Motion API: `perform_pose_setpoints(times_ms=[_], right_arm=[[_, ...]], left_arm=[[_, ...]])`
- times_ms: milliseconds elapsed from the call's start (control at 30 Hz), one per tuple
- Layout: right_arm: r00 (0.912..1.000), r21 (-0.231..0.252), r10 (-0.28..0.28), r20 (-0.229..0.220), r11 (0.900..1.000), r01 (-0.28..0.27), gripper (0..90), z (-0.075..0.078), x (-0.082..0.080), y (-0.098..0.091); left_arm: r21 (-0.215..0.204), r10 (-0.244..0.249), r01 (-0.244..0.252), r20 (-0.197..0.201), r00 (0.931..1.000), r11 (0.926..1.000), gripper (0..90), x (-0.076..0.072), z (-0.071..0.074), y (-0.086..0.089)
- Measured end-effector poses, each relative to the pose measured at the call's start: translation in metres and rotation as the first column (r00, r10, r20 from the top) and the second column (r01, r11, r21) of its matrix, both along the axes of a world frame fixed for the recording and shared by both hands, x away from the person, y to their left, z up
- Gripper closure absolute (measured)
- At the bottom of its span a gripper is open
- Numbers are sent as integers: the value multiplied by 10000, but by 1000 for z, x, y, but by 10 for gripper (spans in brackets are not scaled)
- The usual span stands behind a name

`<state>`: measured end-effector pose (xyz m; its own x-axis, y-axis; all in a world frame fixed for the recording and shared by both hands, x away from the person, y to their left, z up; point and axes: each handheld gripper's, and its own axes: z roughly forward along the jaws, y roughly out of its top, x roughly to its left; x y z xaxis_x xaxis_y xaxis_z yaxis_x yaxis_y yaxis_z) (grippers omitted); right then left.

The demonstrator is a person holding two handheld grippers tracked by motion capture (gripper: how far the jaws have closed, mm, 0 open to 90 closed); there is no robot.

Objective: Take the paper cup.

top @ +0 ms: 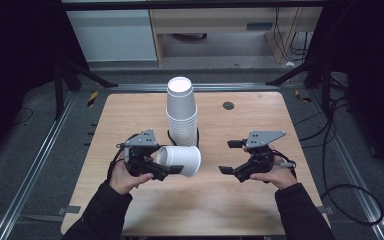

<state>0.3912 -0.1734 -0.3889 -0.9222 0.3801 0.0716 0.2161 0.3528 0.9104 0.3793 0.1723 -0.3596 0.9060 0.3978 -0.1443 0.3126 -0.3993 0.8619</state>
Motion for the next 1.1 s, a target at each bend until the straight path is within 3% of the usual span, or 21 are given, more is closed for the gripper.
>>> perform_pose_setpoints(times_ms=[33,433,700,1100], right_arm=[[10000,256,7,-49,9997,-5,71,-1,-2,-2],[9990,1189,327,-289,9925,-290,68,0,-6,5],[9936,1733,1042,-434,9803,-952,60,2,-9,17],[9904,2119,1349,-299,9692,-1256,53,7,-9,25]], left_arm=[[-333,2,-2,-2,10000,9994,214,1,1,2],[-1393,-133,149,119,9998,9901,214,0,3,-1],[-1715,-304,389,515,9982,9844,214,-4,7,-8],[-2247,-716,874,779,9944,9705,214,-7,11,-19]])
